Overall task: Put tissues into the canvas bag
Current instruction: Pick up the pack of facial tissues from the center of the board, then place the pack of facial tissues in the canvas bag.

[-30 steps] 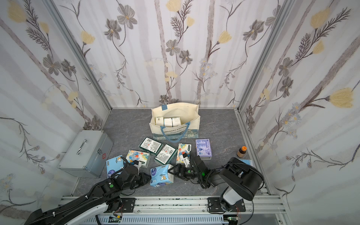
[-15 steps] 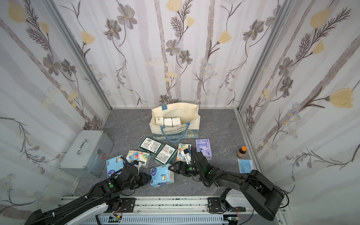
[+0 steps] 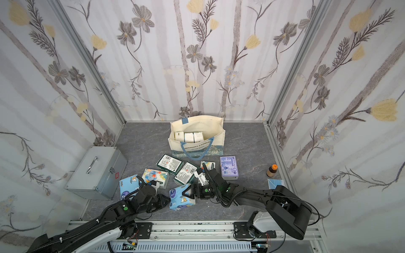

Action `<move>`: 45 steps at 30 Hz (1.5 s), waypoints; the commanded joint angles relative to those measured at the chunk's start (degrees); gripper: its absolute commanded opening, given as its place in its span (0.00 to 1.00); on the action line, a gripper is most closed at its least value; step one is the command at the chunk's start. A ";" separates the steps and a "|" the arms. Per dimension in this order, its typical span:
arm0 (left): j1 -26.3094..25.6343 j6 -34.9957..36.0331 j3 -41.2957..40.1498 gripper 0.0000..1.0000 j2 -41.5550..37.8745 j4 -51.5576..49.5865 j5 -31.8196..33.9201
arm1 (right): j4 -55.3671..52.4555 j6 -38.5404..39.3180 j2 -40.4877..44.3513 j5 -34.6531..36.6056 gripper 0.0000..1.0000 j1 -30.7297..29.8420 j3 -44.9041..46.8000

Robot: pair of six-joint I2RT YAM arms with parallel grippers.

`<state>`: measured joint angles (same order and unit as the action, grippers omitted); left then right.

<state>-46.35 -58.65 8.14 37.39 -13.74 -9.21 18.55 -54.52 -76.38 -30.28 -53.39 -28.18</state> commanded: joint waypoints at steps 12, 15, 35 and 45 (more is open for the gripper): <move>0.03 0.82 1.46 0.27 0.89 -1.44 -0.03 | -10.13 3.89 -4.57 6.02 0.78 -3.49 -7.26; 0.03 0.84 1.45 0.27 0.76 -1.60 -0.10 | -7.40 2.53 -5.27 5.41 0.74 -3.66 -6.54; 0.36 20.18 39.56 0.94 -1.63 -25.44 2.54 | -56.78 23.21 19.39 15.07 0.33 18.37 -41.57; 5.60 33.45 56.29 0.92 18.42 -29.01 1.02 | -72.79 40.82 -9.32 35.60 0.33 22.76 -80.51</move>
<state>-41.98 -31.27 61.47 53.45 -39.79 -7.97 -48.10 -19.97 -81.28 -1.45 -30.79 -103.83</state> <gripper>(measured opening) 0.917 0.363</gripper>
